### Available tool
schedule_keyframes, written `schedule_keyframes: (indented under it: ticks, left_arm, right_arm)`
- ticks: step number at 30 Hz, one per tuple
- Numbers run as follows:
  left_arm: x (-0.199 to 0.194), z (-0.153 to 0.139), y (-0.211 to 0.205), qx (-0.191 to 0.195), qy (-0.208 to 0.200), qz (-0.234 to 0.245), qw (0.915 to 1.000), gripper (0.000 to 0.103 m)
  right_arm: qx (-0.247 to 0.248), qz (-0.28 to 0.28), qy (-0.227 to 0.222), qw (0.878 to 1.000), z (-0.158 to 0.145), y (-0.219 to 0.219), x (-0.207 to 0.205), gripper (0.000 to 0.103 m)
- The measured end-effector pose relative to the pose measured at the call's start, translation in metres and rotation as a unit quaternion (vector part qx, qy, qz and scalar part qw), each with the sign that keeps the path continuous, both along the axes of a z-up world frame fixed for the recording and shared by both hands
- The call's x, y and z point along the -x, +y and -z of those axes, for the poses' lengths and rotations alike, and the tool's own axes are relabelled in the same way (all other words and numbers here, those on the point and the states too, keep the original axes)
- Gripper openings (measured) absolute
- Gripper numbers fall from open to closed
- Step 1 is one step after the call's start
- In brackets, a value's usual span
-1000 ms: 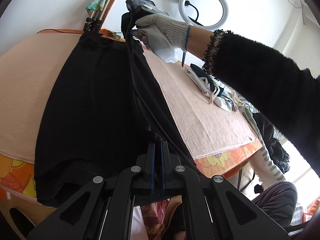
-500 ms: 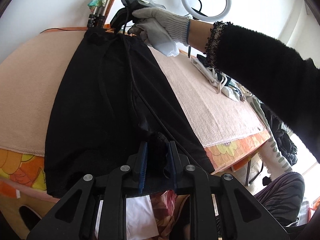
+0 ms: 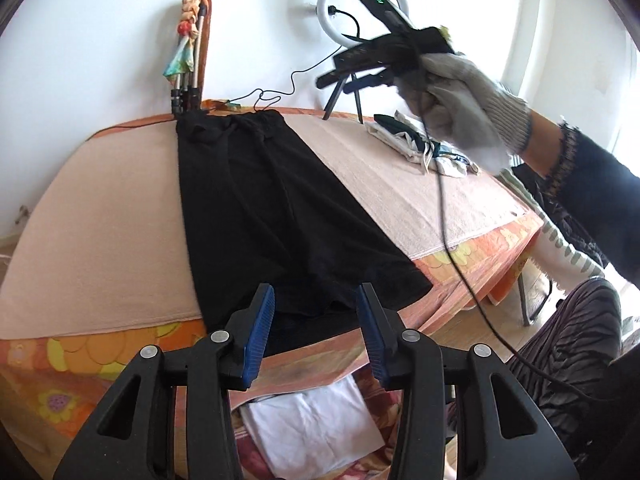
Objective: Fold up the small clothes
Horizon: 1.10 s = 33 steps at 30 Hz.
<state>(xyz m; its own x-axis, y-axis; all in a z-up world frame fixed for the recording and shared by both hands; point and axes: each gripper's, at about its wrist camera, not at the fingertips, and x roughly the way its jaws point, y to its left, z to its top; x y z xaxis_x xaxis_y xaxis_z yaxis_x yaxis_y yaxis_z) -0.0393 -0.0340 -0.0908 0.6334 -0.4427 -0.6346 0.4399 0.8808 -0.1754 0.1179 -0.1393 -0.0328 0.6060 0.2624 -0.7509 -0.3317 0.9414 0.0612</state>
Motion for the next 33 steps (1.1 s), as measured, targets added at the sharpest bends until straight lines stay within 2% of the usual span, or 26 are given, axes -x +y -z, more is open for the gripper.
schedule_keyframes:
  ticks: [5, 10, 13, 17, 21, 22, 24, 26, 27, 28, 29, 30, 31, 32, 33]
  left_arm:
    - [-0.016, 0.01, -0.003, -0.053, 0.006, 0.034, 0.998, 0.041]
    - [-0.029, 0.022, -0.018, -0.11, -0.008, 0.07, 0.9914, 0.041]
    - [-0.033, 0.026, -0.022, -0.122, -0.008, 0.08, 0.9893, 0.041]
    - [-0.033, 0.028, -0.02, -0.112, -0.005, 0.083, 0.9902, 0.041]
    - [-0.032, 0.033, -0.024, -0.124, -0.006, 0.093, 0.988, 0.041]
    - [-0.032, 0.034, -0.025, -0.126, -0.006, 0.093, 0.9876, 0.041]
    - [-0.032, 0.035, -0.026, -0.127, -0.004, 0.092, 0.9876, 0.041]
    - [-0.034, 0.036, -0.026, -0.127, -0.004, 0.091, 0.9877, 0.041]
    - [-0.034, 0.036, -0.026, -0.127, -0.004, 0.091, 0.9877, 0.041]
    - [-0.035, 0.037, -0.026, -0.128, -0.003, 0.091, 0.9875, 0.041]
    - [-0.035, 0.038, -0.026, -0.128, -0.002, 0.094, 0.9874, 0.034]
    - [-0.036, 0.039, -0.026, -0.129, 0.002, 0.095, 0.987, 0.021]
    - [-0.037, 0.041, -0.026, -0.131, 0.007, 0.097, 0.9865, 0.015]
    - [-0.037, 0.043, -0.026, -0.13, 0.01, 0.1, 0.9864, 0.01]
    - [-0.037, 0.044, -0.026, -0.129, 0.011, 0.102, 0.9863, 0.01]
  right_arm:
    - [-0.022, -0.016, 0.021, 0.999, 0.03, -0.008, 0.075, 0.053]
    - [-0.034, -0.032, 0.049, 0.998, 0.065, -0.004, 0.134, 0.054]
    - [-0.019, -0.022, 0.071, 0.997, 0.085, -0.006, 0.155, 0.054]
    - [-0.02, -0.014, 0.1, 0.995, 0.102, -0.012, 0.179, 0.054]
    - [-0.01, -0.017, 0.123, 0.992, 0.114, -0.009, 0.185, 0.053]
    - [-0.006, -0.021, 0.126, 0.992, 0.117, -0.008, 0.185, 0.05]
    - [0.0, -0.024, 0.134, 0.991, 0.122, -0.006, 0.184, 0.029]
    - [-0.004, -0.026, 0.138, 0.99, 0.125, -0.007, 0.182, 0.019]
    - [-0.004, -0.029, 0.137, 0.99, 0.125, -0.006, 0.182, 0.009]
    - [-0.011, -0.034, 0.139, 0.99, 0.125, -0.007, 0.182, 0.008]
    - [-0.015, -0.032, 0.14, 0.99, 0.125, -0.007, 0.182, 0.006]
    - [-0.016, -0.029, 0.14, 0.99, 0.123, -0.01, 0.182, 0.005]
    - [-0.016, -0.024, 0.137, 0.99, 0.121, -0.014, 0.183, 0.005]
    - [-0.018, -0.019, 0.135, 0.991, 0.118, -0.018, 0.184, 0.005]
    - [-0.02, -0.018, 0.135, 0.99, 0.117, -0.022, 0.185, 0.005]
